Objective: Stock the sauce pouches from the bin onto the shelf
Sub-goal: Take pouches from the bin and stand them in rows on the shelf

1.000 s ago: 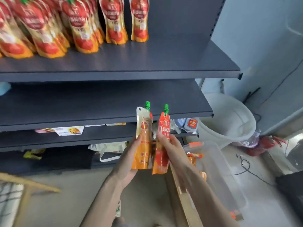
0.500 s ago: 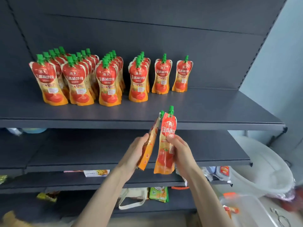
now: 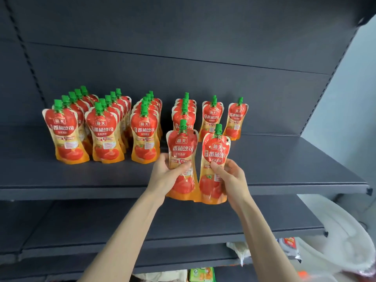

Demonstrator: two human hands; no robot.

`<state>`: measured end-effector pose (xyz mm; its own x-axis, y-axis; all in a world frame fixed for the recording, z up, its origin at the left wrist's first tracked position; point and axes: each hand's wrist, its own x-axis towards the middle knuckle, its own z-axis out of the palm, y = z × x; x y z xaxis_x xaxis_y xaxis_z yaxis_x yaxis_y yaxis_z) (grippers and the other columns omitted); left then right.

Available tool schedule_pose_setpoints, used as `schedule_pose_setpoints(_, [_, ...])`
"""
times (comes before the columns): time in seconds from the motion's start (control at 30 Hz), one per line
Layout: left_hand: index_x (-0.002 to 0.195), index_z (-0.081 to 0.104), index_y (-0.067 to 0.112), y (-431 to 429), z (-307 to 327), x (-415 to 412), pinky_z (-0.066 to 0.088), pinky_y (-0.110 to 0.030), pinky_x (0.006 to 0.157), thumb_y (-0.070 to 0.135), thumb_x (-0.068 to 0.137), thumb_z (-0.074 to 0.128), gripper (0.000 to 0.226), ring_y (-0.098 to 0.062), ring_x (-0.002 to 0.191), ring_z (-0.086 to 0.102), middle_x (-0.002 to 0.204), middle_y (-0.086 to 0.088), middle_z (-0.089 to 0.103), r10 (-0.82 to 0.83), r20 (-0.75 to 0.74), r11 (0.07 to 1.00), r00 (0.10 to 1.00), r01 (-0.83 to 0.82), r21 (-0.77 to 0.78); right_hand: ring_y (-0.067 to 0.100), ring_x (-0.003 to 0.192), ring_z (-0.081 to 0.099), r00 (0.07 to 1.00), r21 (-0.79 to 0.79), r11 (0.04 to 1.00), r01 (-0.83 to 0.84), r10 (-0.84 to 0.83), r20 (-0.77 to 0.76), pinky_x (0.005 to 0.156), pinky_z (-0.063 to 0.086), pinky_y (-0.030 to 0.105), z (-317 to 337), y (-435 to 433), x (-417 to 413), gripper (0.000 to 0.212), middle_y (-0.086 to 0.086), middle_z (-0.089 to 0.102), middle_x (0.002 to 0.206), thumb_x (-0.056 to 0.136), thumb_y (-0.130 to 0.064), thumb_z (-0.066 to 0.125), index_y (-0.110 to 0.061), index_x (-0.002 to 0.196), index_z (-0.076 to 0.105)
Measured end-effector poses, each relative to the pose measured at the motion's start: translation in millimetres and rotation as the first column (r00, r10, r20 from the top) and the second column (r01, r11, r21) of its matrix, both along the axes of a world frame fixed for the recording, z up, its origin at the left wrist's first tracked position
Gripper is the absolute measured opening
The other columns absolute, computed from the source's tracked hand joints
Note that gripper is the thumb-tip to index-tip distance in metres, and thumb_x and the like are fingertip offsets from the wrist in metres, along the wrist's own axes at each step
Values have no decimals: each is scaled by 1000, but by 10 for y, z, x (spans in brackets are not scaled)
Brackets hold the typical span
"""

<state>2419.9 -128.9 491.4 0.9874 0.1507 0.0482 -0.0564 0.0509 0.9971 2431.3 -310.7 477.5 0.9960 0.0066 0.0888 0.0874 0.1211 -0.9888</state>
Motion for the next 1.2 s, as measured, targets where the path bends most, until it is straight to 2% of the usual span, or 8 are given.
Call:
schedule_pose_setpoints(0.27, [113,45,31,6,-29,685,45,-14,66,25,87,64,32,1,95,57,105,16,59,-44,92,998,995,40,40,20,91,71,989,-36,990,137,-134,69,79,57,37,15,-59,702,23,3,74,98,83,-24,71,-16,102,60])
schedule_pose_setpoints(0.5, [112,48,29,-74,-212,1055,47,-6,63,16,85,67,36,7,91,60,103,17,61,49,183,997,982,-60,54,9,87,69,972,-53,983,178,-167,168,70,55,24,-33,-128,1257,17,-6,71,94,86,-18,69,-22,99,59])
schedule_pose_setpoints(0.67, [120,48,27,-62,-333,1185,51,-22,83,22,83,70,43,-7,105,59,114,9,61,58,175,994,983,-72,80,10,91,67,972,-83,986,141,-122,202,76,53,24,-127,-149,1519,22,-3,69,100,86,-14,68,-19,103,56])
schedule_pose_setpoints(0.87, [123,47,19,-10,-515,1128,51,-27,86,22,77,75,54,-9,105,58,115,8,60,95,155,979,983,-121,163,16,107,60,979,-285,951,120,-66,191,89,54,29,-371,-219,1475,49,7,59,121,83,-8,70,-11,126,46])
schedule_pose_setpoints(0.93, [119,48,19,-18,-520,1127,51,-25,84,22,78,74,49,-8,102,59,112,7,60,116,177,969,977,-151,194,6,100,60,968,-328,926,188,-117,223,79,52,14,-398,-219,1473,52,0,61,116,82,-9,72,-12,125,44])
schedule_pose_setpoints(1.0, [115,50,19,-27,-510,1119,51,-20,79,22,79,73,43,-7,101,60,110,7,61,121,198,961,973,-165,224,8,95,59,955,-364,894,259,-182,232,69,46,7,-382,-200,1493,51,-4,60,110,82,-13,72,-14,123,42])
schedule_pose_setpoints(1.1, [117,51,15,-35,-502,1106,48,-15,76,22,81,71,42,-8,99,60,111,4,62,127,216,948,968,-182,259,18,103,60,960,-429,864,265,-192,205,81,46,20,-369,-185,1584,49,1,63,114,85,-17,70,-14,125,41])
schedule_pose_setpoints(1.2, [120,50,12,-49,-491,1100,49,-21,82,23,83,69,44,-11,101,58,116,1,61,136,224,933,965,-201,299,25,111,59,966,-502,827,255,-192,175,93,47,36,-353,-166,1685,51,6,61,124,88,-23,66,-14,129,38])
